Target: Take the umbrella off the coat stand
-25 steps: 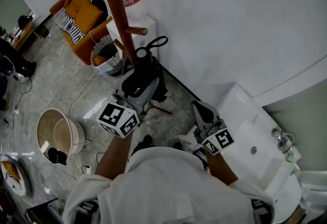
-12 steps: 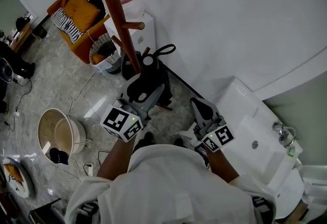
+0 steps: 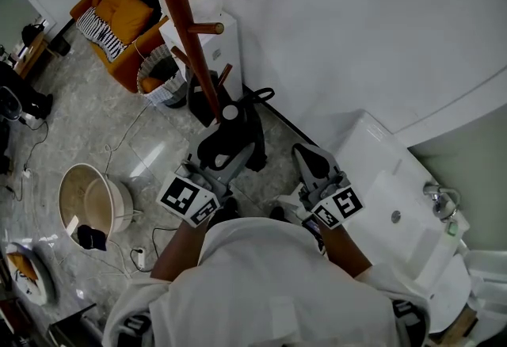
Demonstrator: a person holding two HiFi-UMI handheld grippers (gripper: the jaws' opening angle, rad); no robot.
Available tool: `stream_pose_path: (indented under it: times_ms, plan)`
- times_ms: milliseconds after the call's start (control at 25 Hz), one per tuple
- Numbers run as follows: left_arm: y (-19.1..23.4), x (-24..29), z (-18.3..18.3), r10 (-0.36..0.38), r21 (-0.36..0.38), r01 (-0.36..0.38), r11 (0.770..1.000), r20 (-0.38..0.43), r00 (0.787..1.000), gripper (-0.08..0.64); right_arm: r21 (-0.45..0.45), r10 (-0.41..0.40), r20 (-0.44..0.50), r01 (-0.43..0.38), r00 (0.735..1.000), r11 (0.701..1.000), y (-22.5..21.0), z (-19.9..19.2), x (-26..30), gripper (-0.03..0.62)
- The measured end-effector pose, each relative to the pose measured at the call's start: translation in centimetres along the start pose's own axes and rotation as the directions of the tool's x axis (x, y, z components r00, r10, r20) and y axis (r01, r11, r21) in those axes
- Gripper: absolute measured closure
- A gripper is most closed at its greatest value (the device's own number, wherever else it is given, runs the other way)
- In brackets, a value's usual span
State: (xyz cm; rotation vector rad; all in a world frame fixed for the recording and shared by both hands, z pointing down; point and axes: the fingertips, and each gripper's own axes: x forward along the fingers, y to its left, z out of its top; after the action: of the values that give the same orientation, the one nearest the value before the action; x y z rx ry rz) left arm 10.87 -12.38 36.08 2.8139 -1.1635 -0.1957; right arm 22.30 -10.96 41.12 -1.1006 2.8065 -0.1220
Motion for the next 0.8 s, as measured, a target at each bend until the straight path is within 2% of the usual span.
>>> stream_pose_path:
  times_ms: [360,800]
  plan:
    - [0.0,-3.0,-2.4,0.012,0.014,-0.012,1.000,-0.017,1.000,0.325,0.004,0.015,-0.015,-0.015,1.000,1.000,0.5,-0.5,0.4,0.577]
    - [2.1,-7.3,-6.2,0.106,0.029,-0.105,0.994,-0.061,0.992,0.325,0.017,0.012,-0.052,-0.011,0.999,1.000,0.9,-2.2,1.0,0.577]
